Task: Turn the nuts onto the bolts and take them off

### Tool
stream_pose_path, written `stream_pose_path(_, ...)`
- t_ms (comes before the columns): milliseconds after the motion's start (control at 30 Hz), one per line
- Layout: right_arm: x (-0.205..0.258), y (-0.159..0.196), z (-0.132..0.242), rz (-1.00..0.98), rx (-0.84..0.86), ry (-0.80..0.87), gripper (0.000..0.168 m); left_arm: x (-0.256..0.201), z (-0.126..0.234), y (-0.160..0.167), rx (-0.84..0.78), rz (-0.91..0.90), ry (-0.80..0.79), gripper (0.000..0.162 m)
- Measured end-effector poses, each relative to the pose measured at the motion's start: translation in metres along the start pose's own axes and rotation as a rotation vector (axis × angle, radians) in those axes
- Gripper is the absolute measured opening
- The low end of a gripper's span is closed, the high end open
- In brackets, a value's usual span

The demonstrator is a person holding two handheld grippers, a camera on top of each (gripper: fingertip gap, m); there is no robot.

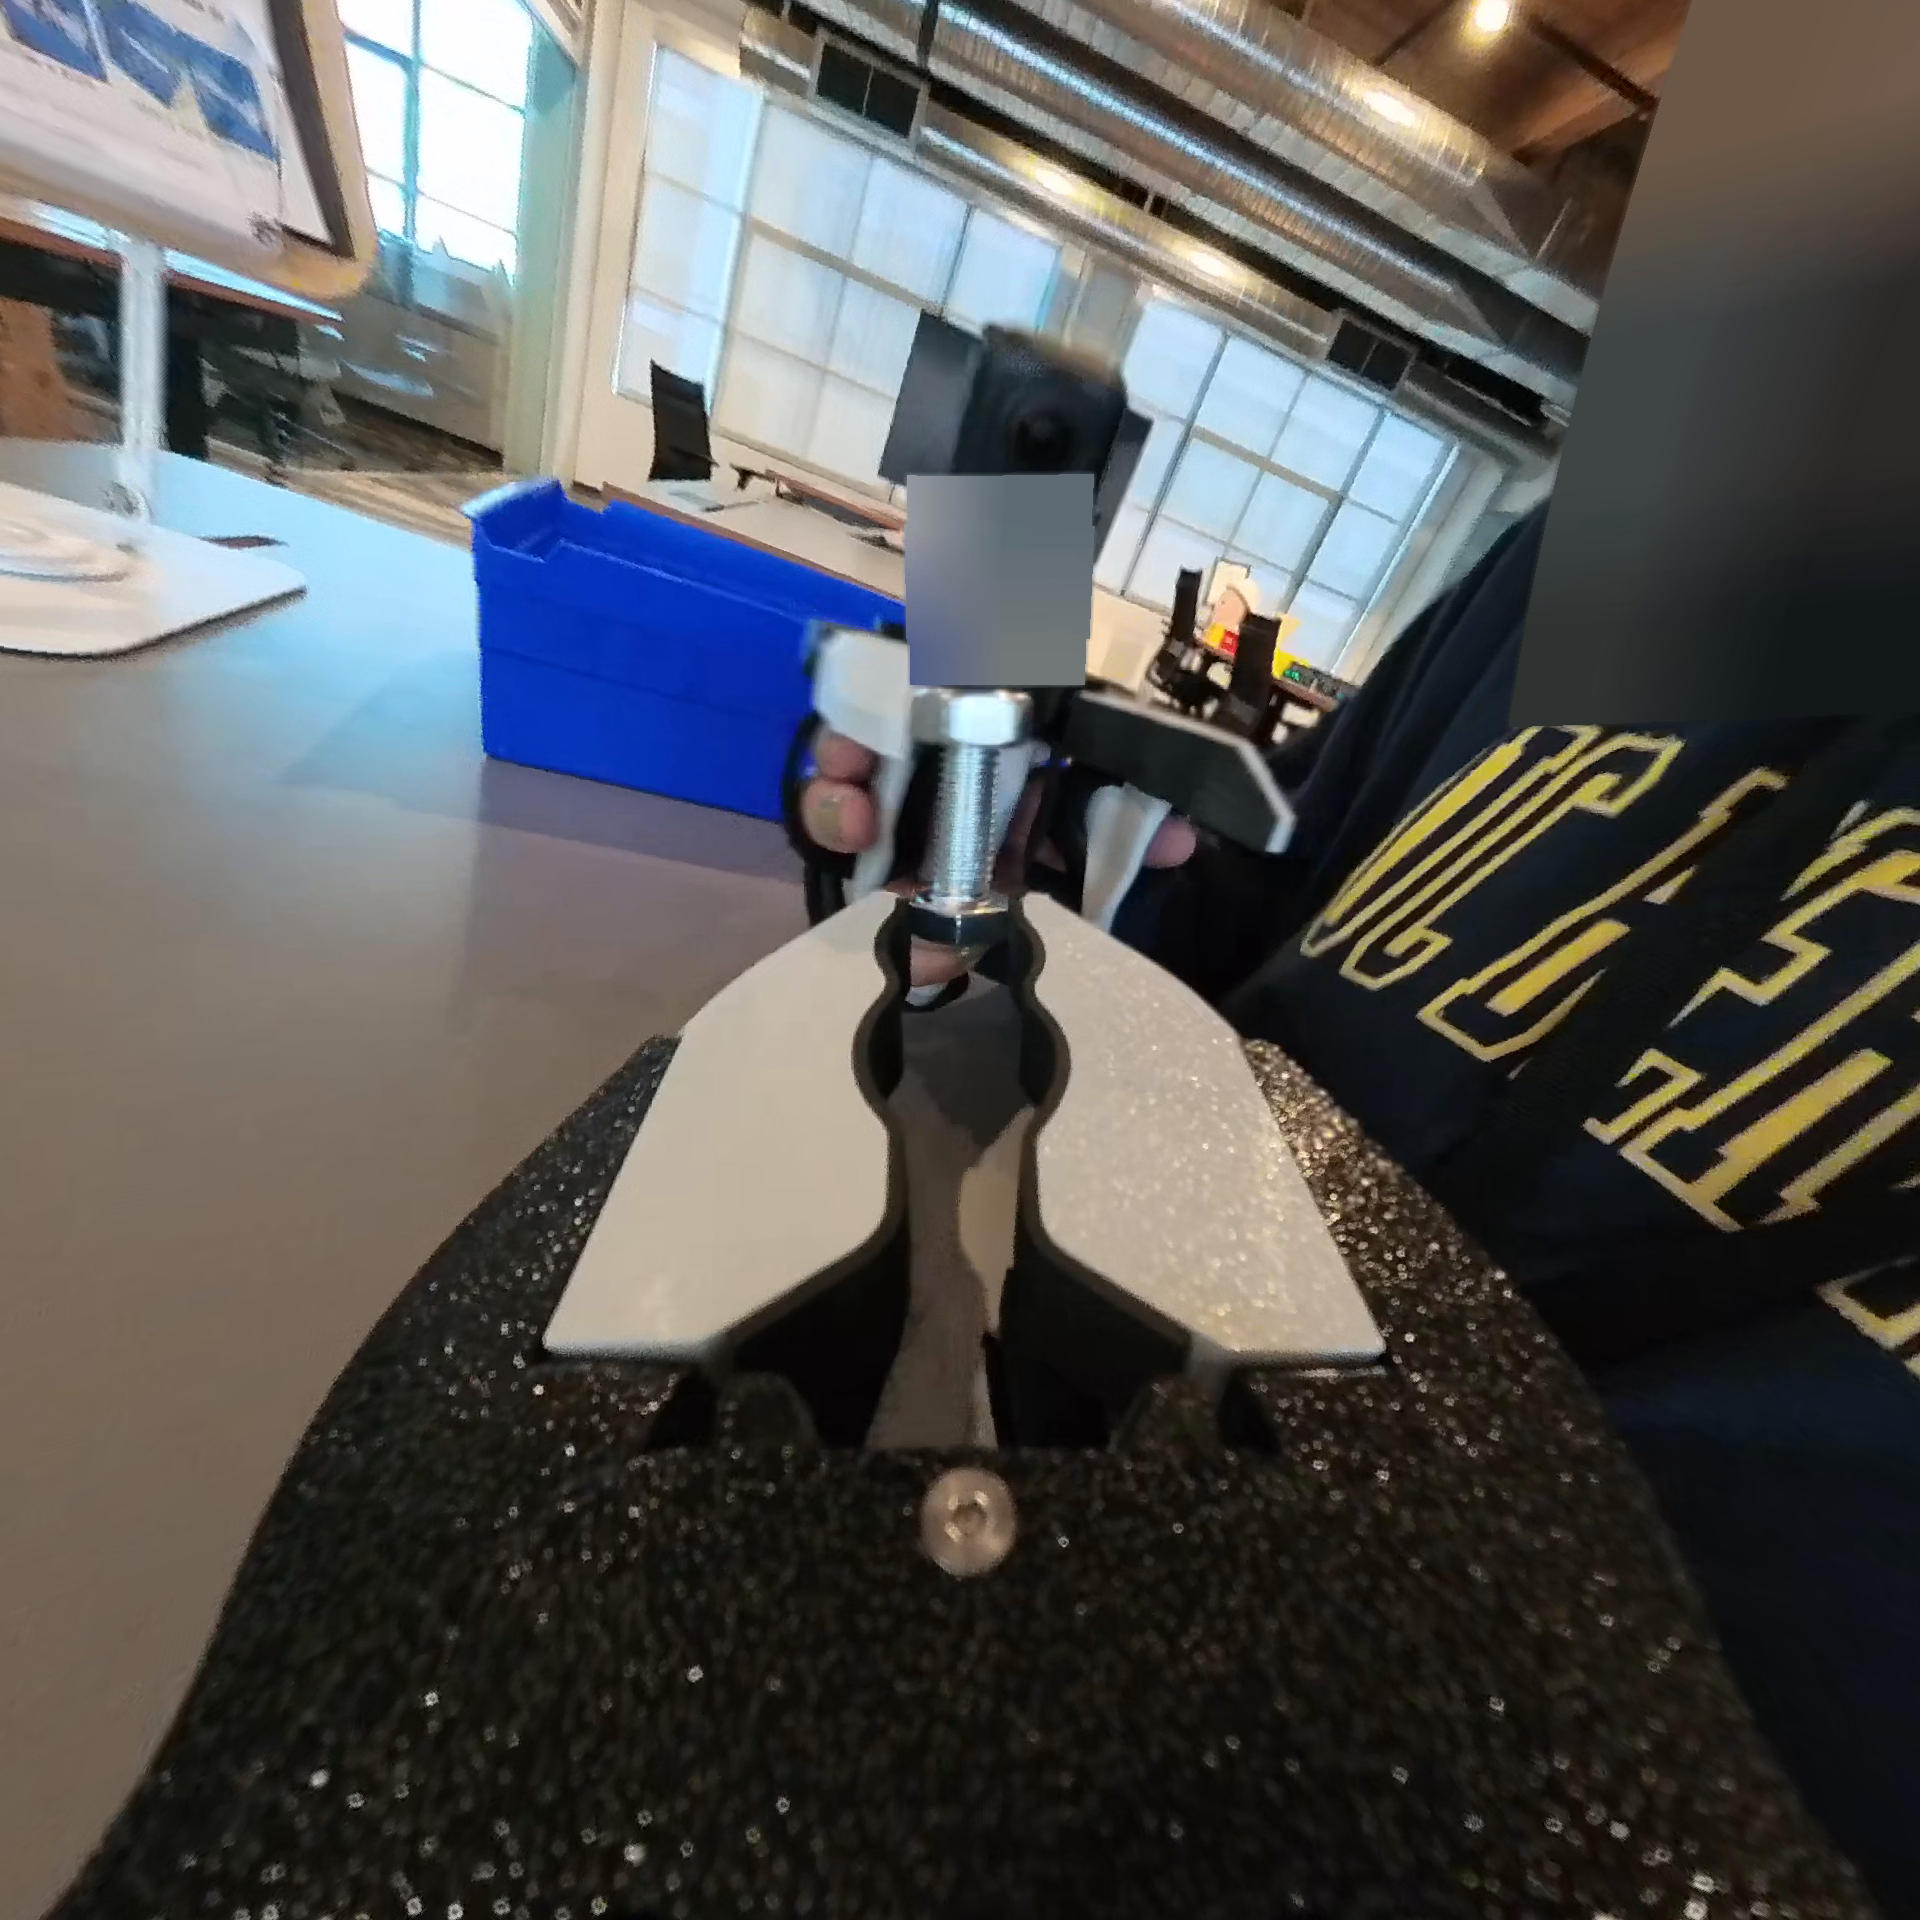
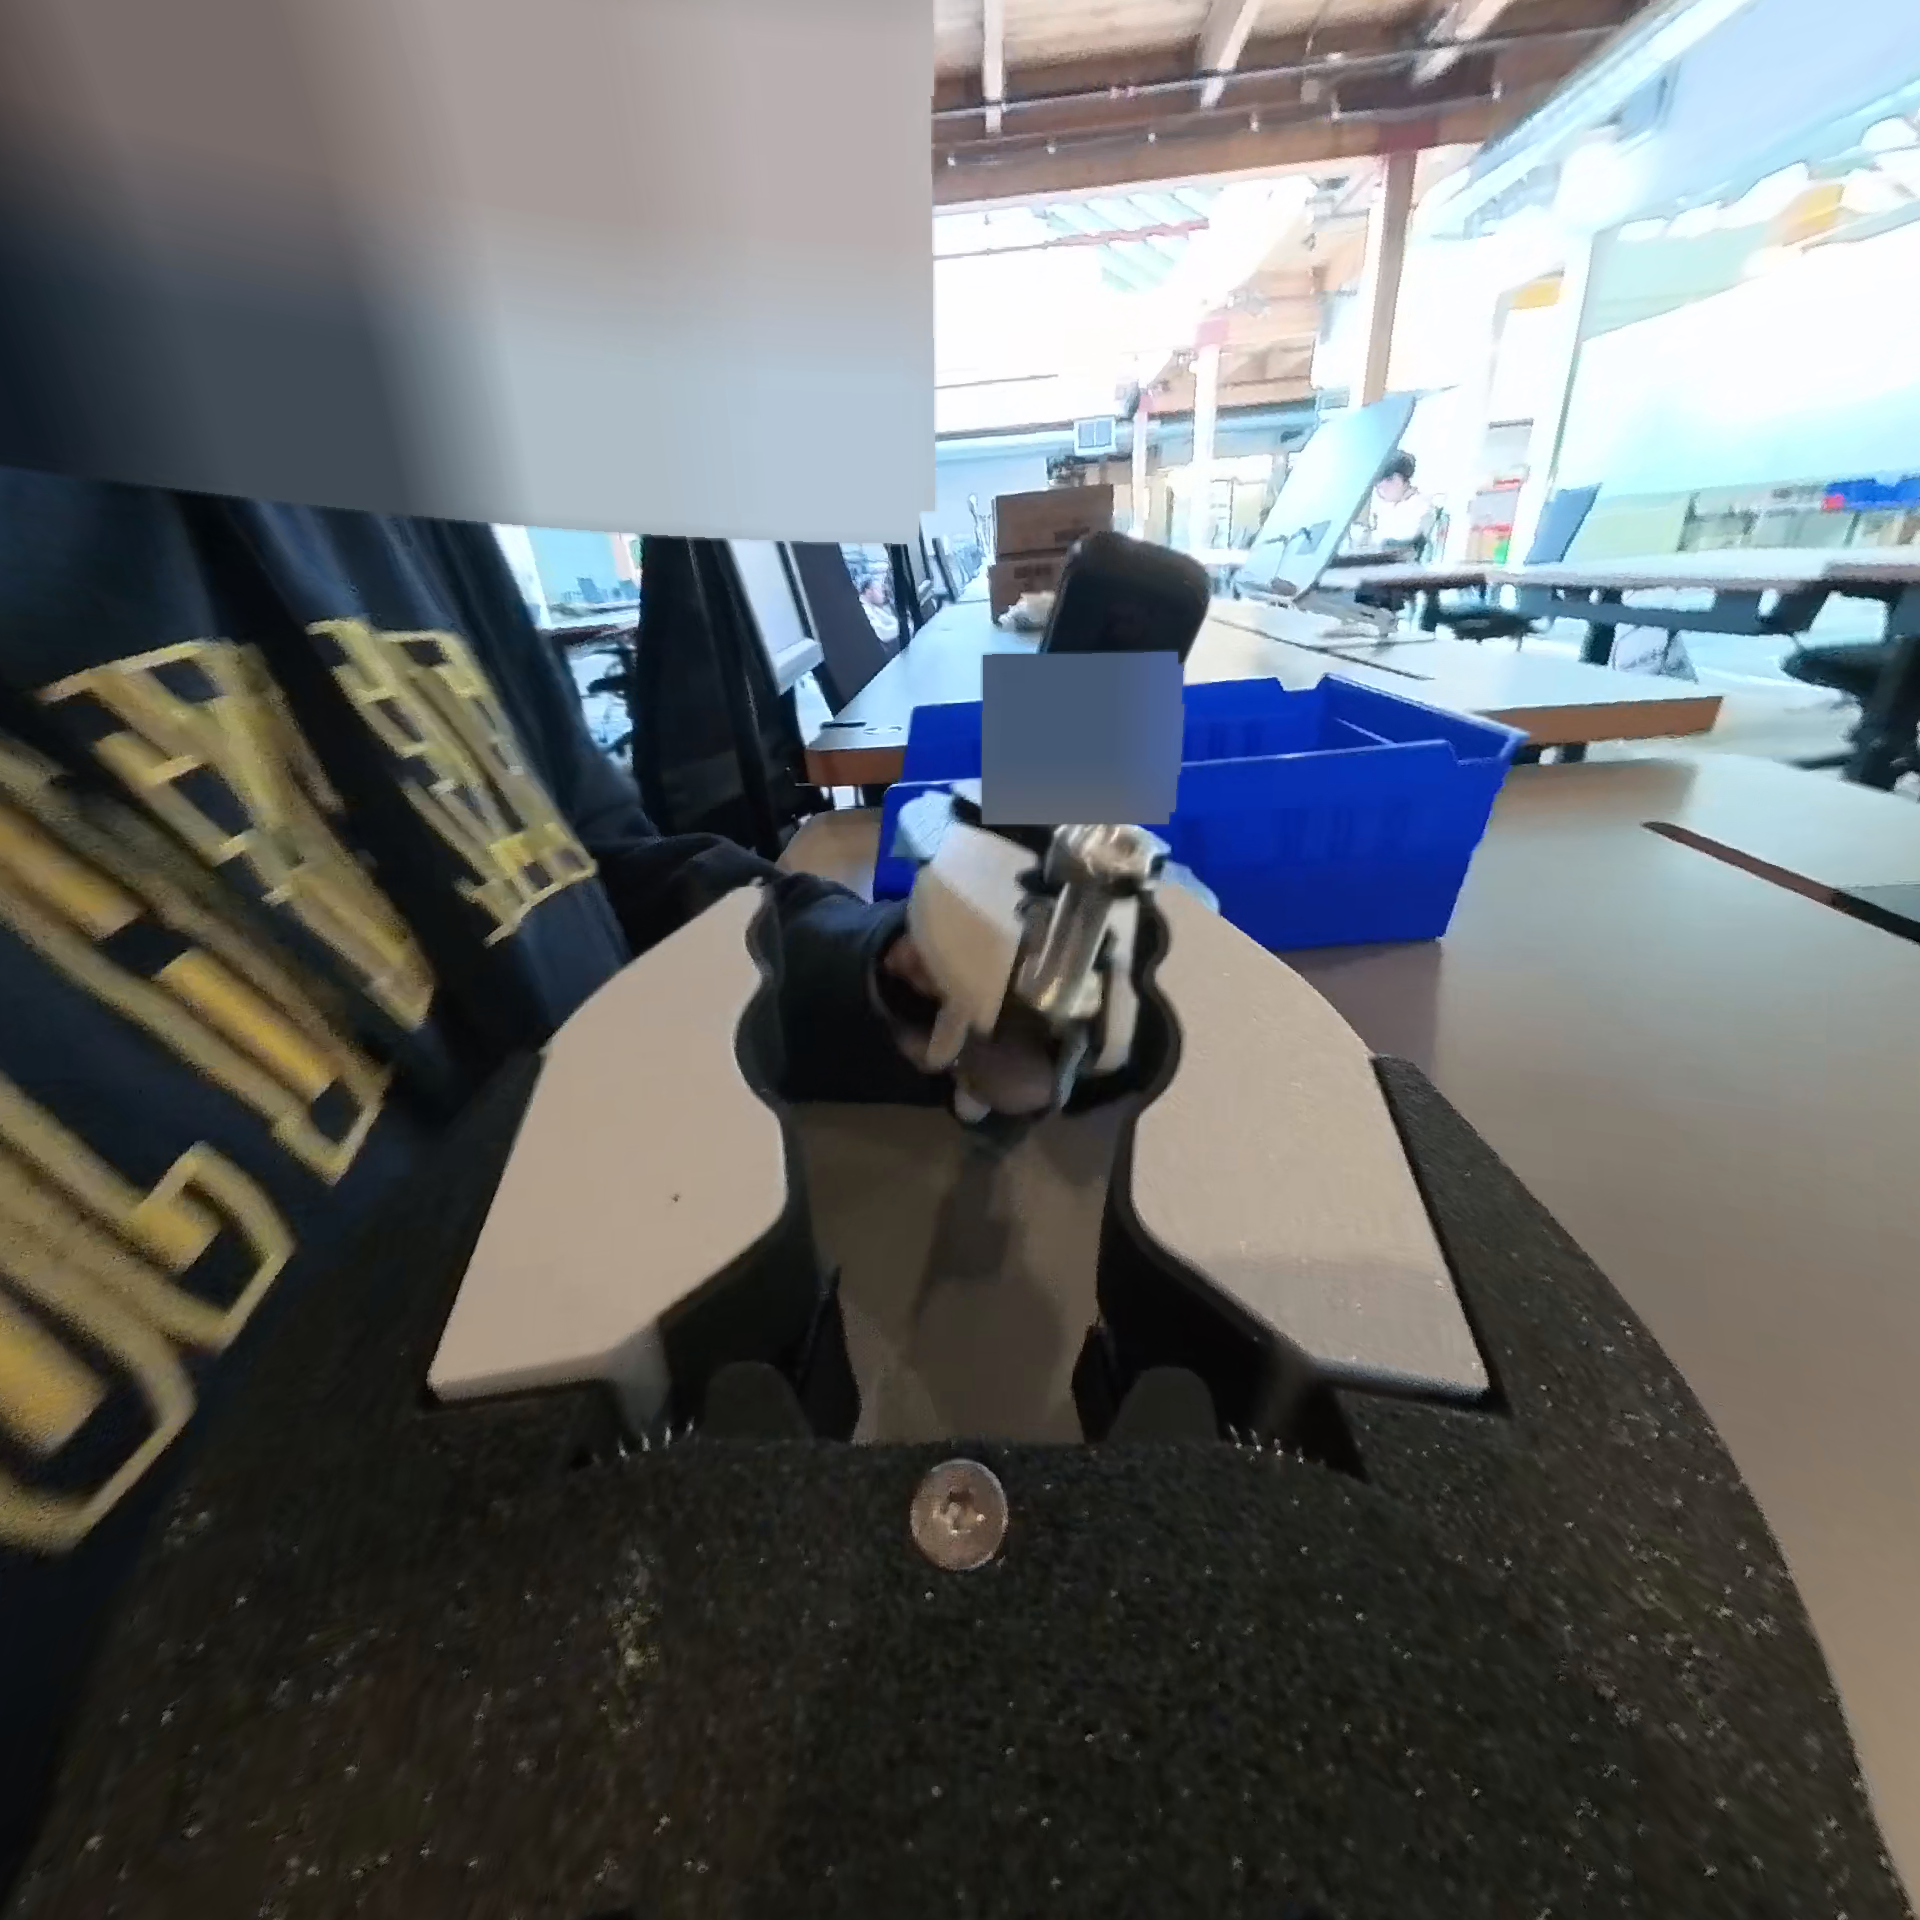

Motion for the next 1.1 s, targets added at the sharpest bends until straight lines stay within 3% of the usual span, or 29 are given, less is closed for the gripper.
stream_pose_path(67, 0.004, 0.001, 0.010, 0.007, -0.002, -0.036, 0.048, 0.001, 0.001, 0.000, 0.007, -0.003, -0.015, 0.017)
stream_pose_path(267, -0.015, -0.006, -0.002, 0.010, -0.021, 0.082, 0.072, -0.003, -0.007, 0.007, 0.054, 0.000, 0.023, 0.017)
stream_pose_path(500, -0.002, 0.001, -0.032, -0.012, 0.024, -0.059, 0.072, -0.005, -0.009, 0.008, 0.062, 0.011, 0.038, 0.017)
stream_pose_path(667, 0.002, 0.000, -0.011, -0.003, 0.033, -0.062, 0.071, -0.004, -0.004, 0.003, 0.034, 0.000, 0.028, 0.017)
stream_pose_path(800, 0.003, 0.000, 0.017, 0.034, 0.068, -0.075, 0.043, -0.003, -0.001, 0.000, 0.012, 0.009, 0.025, 0.017)
stream_pose_path(900, -0.006, -0.004, 0.020, 0.016, 0.026, -0.005, 0.048, -0.003, -0.003, 0.002, 0.017, 0.021, 0.036, 0.017)
stream_pose_path(967, -0.009, -0.004, 0.009, 0.039, -0.001, 0.027, 0.064, -0.004, -0.005, 0.004, 0.032, 0.024, 0.047, 0.017)
stream_pose_path(1100, -0.002, -0.002, -0.018, 0.016, 0.006, -0.047, 0.075, -0.007, -0.009, 0.007, 0.053, 0.032, 0.075, 0.017)
Point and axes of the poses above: each gripper's, where its closed fingertips meet, z back along the fingers, y out of its underside, x = y × z across the jaws, the point moved 6 cm from there along z, back along the fingers, and after that the axes turned 6 degrees about -x, right-handed, at the moved point
